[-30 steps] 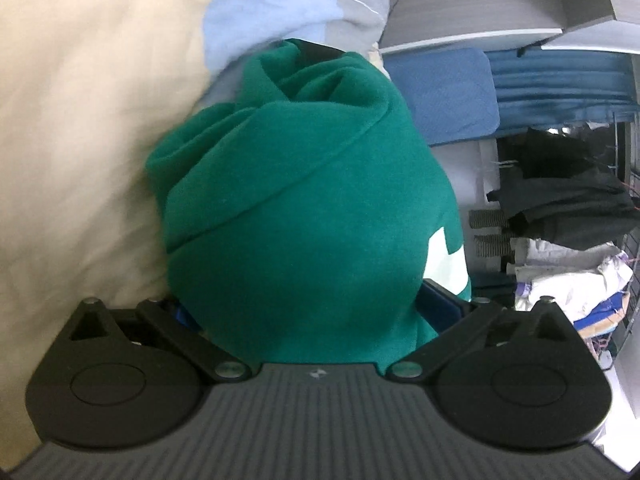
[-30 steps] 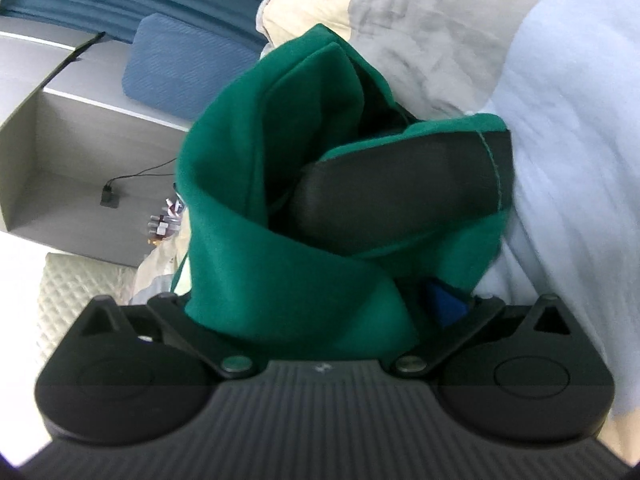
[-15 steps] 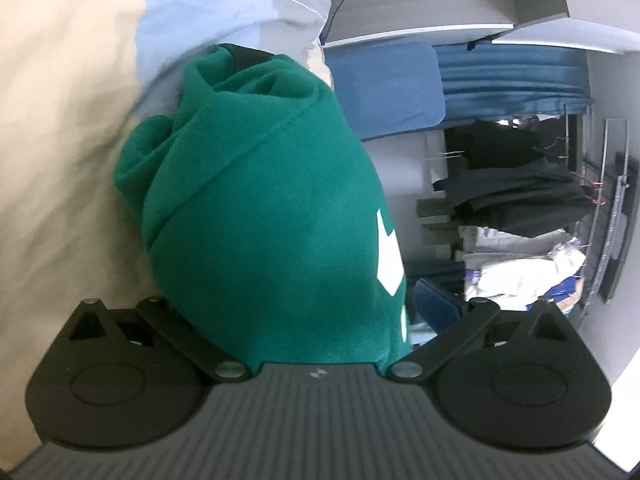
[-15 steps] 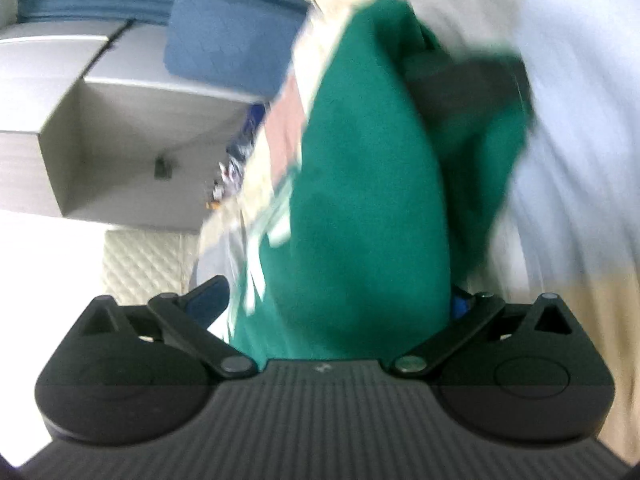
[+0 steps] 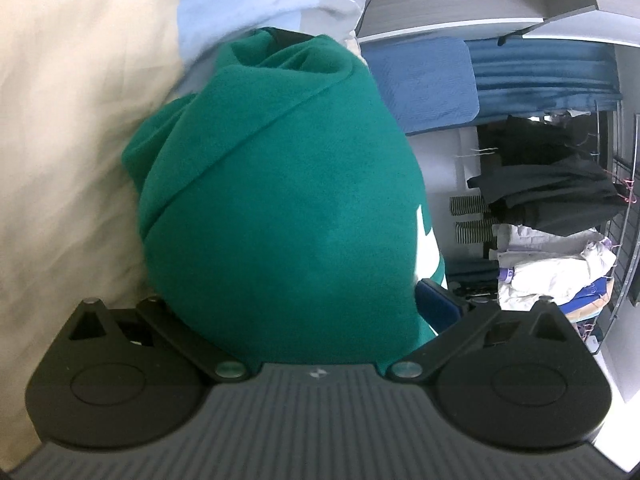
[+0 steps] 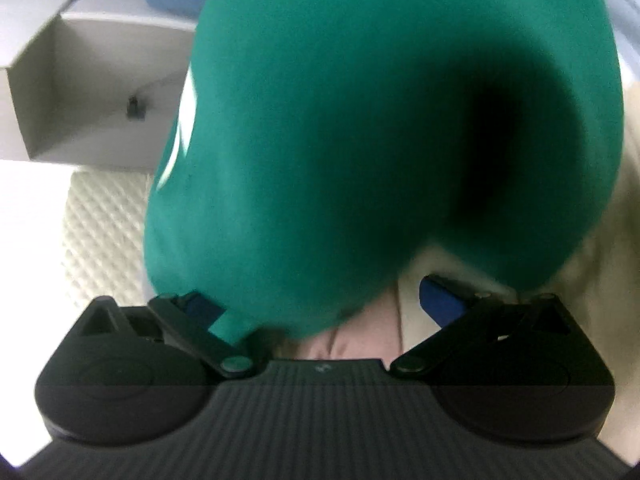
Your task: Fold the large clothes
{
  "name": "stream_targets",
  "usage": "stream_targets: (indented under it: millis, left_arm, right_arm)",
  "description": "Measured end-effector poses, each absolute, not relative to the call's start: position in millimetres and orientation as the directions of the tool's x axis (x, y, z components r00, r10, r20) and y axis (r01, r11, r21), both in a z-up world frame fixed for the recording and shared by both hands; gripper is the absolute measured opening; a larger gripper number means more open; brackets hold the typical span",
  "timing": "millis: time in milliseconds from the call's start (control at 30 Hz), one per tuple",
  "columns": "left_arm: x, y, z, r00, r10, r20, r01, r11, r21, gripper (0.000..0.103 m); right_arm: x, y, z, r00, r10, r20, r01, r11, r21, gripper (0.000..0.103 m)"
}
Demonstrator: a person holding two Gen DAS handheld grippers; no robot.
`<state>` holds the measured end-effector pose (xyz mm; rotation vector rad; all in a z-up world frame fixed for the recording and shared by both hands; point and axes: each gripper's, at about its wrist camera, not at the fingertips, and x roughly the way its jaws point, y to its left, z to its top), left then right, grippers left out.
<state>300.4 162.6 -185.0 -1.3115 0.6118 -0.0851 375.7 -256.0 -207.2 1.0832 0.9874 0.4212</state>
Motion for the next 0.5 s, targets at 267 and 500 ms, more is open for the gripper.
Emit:
stream_targets:
  millis: [267, 500]
  left_arm:
    - [304, 163, -195, 0.874, -0.364, -0.323, -0.252, 0.23, -0.94, 0.103]
    - [306, 170, -203, 0.882, -0.362, -0.301, -0.255, 0.169, -0.952, 0.103]
  right_arm:
    - [375, -278, -203, 0.713, 0.596, -0.371, 0.113, 0.424, 0.898, 0.103]
    - [365, -300, -207, 0.757, 0.566, -0.328, 0.176, 0.307, 0.935, 0.103]
